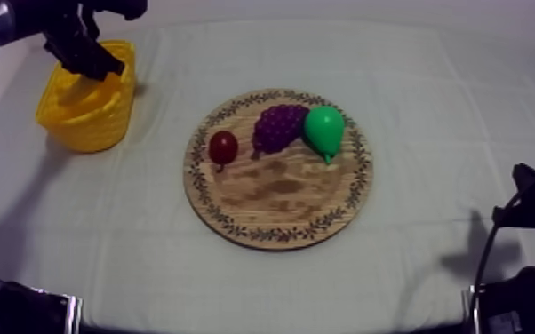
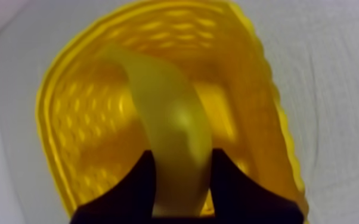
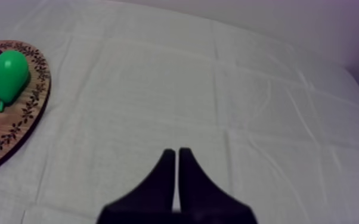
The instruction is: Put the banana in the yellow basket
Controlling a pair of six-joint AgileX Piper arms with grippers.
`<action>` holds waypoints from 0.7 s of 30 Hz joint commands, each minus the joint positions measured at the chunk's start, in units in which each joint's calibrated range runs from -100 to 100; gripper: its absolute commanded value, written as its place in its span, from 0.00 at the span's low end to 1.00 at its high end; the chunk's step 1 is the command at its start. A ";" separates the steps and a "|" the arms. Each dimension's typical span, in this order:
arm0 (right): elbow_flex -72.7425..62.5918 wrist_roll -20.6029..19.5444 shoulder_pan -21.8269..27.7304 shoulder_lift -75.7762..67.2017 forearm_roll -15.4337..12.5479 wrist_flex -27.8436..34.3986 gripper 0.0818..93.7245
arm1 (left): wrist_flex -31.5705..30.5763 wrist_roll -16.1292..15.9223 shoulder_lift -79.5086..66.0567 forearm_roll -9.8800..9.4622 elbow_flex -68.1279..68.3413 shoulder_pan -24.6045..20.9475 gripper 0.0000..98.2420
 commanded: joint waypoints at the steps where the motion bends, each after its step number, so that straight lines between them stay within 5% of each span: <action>1: 0.02 0.01 0.00 -0.02 0.01 -0.02 0.00 | -1.35 0.28 0.29 0.20 0.58 -0.15 0.25; 21: 0.02 0.01 0.00 -0.02 0.01 -0.02 0.00 | -12.70 -0.43 6.24 4.00 2.43 -3.15 0.33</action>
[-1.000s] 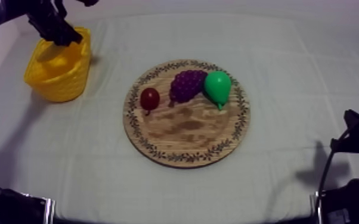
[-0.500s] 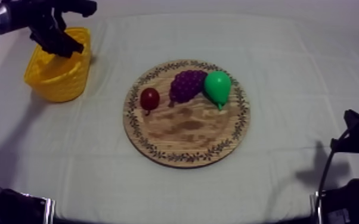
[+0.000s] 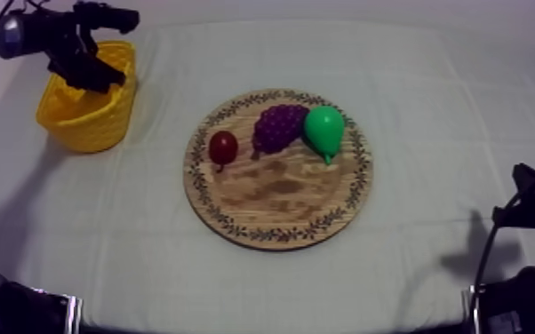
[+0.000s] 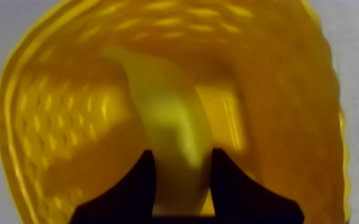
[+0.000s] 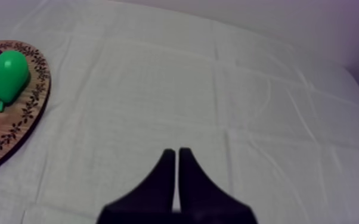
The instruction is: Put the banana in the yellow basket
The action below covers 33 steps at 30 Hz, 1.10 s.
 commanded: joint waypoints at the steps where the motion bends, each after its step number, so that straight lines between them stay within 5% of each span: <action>1: 0.02 0.00 0.00 -0.02 0.01 0.04 0.00 | -0.58 -0.82 0.09 0.22 0.22 -0.10 0.35; 13: 0.02 0.00 0.00 -0.02 0.01 0.04 0.00 | -2.70 -2.51 -2.16 1.15 0.84 0.29 0.49; 21: 0.02 0.00 0.00 -0.02 0.01 0.04 0.00 | -5.35 -2.15 -6.90 2.62 3.96 -0.40 0.28; 27: 0.02 0.00 0.00 -0.02 0.01 0.04 0.00 | -9.48 -5.51 -13.84 6.66 10.34 -1.77 0.08; 33: 0.02 0.00 0.00 -0.02 0.01 0.04 0.00 | -12.71 -5.22 -25.65 7.56 20.58 -1.81 0.01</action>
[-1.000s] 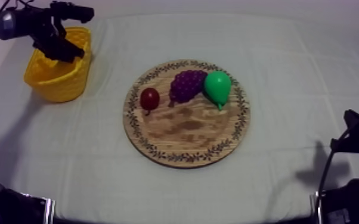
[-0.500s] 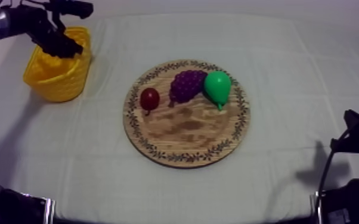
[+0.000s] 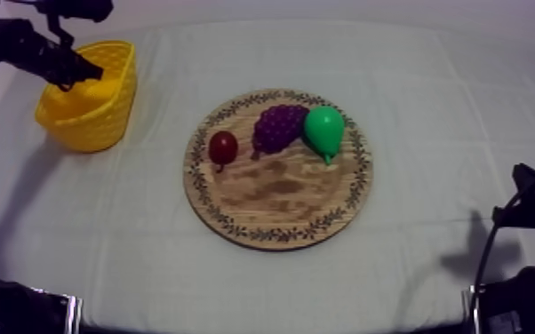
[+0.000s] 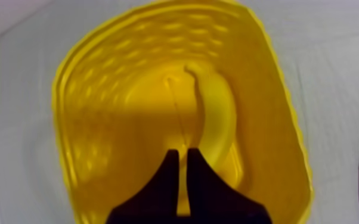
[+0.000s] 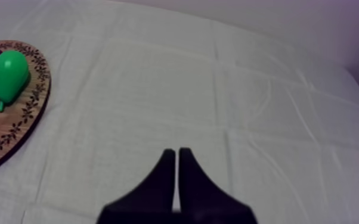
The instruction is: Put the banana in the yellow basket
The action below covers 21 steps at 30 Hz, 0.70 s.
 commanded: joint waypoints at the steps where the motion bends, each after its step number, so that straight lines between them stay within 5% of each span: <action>1: 0.02 0.00 0.00 -0.02 0.01 0.04 0.00 | -1.50 0.75 -7.20 0.01 6.02 -0.08 0.01; 12: 0.02 0.00 0.00 -0.02 0.01 0.04 0.00 | -5.77 3.39 -36.08 1.61 28.52 0.16 0.00; 21: 0.02 0.00 0.00 -0.02 0.01 0.04 0.00 | -3.23 -3.15 -55.93 9.75 40.73 -1.80 0.00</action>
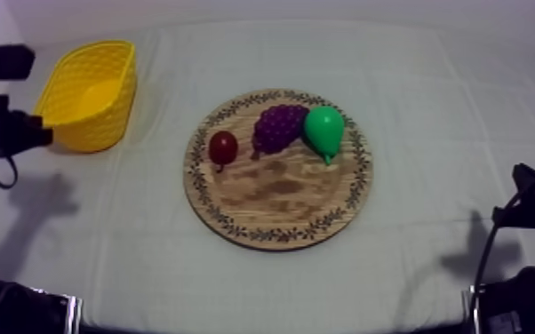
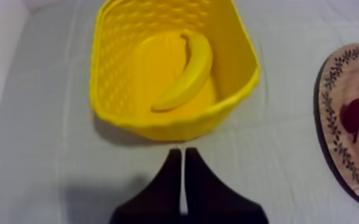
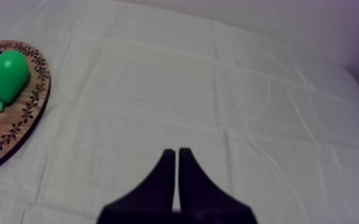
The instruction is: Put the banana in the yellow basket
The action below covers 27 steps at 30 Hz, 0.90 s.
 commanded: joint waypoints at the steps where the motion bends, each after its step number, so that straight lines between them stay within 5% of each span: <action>1: 0.02 0.00 0.00 -0.02 0.01 0.04 0.00 | 0.59 -2.12 -9.22 1.87 4.03 -0.34 0.00; 6: 0.02 0.00 0.00 -0.02 0.01 0.04 0.00 | 1.71 -4.15 -20.34 4.19 10.85 -1.34 0.00; 27: 0.02 0.00 0.00 -0.02 0.01 0.04 0.00 | 7.92 -2.05 -53.10 4.74 26.24 -0.07 0.00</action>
